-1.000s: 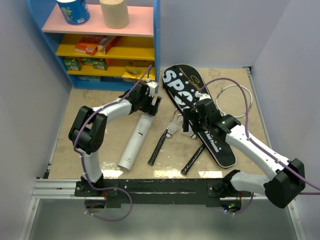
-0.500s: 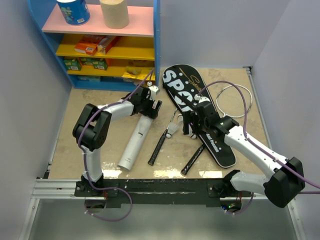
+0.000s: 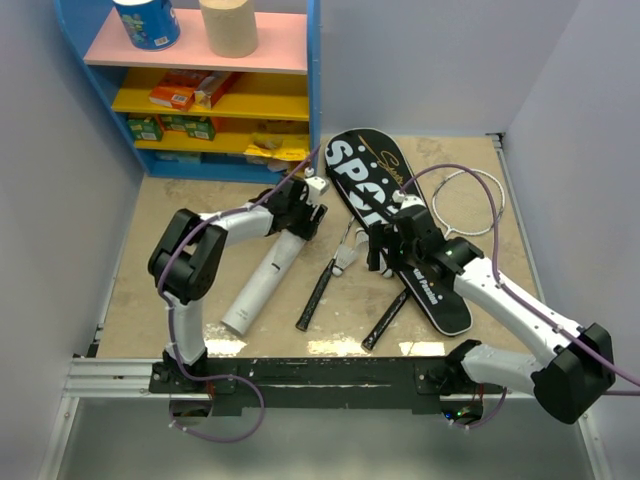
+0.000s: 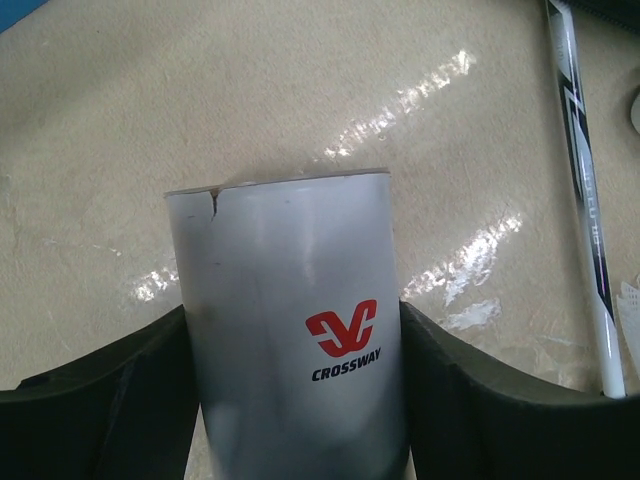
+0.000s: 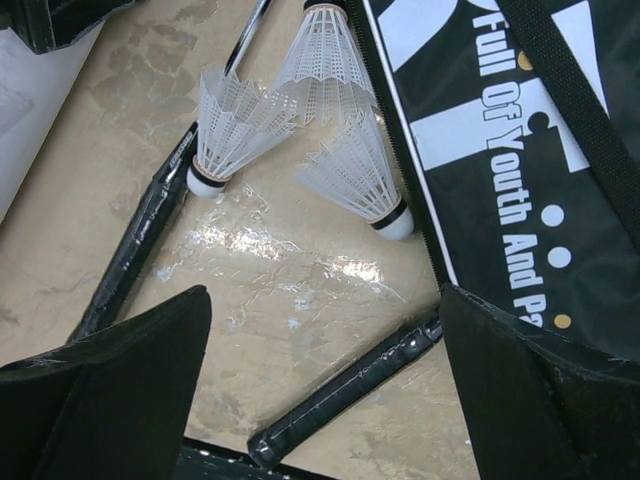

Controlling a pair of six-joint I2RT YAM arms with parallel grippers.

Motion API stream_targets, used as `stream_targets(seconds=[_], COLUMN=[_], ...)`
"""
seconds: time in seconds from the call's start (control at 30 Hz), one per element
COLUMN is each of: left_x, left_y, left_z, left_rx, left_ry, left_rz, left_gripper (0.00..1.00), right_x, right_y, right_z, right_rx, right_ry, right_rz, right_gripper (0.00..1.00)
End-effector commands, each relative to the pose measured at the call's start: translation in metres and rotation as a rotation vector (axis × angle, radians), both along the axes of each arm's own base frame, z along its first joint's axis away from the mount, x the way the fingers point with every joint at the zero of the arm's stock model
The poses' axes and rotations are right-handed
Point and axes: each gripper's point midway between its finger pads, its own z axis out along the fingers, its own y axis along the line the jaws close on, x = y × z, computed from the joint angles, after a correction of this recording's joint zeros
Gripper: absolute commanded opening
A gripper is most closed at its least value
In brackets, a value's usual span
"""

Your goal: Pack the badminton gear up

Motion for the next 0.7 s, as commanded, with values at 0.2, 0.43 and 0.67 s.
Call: stream_targets(seconds=[0.2,0.43,0.67], left_x=[-0.029,-0.086,-0.148], left_y=[-0.028,-0.043,-0.05], left_z=[0.088,0.166,0.183], left_rx=[-0.021,-0.161,-0.297], left_ry=[-0.159,-0.28,-0.215], left_rz=[-0.22,-0.363,-0.514], left_gripper=[0.08,0.05,0.03], right_x=[-0.002,-0.018,-0.05], right_y=[0.004,0.014,0.027], right_z=[0.038,0.101,0.16], right_rx=[0.069,0.209,0.364], right_ry=[-0.076,-0.177,-0.284], right_rz=[0.03,0.104,0.268], right_gripper=[0.98,0.94,0.9])
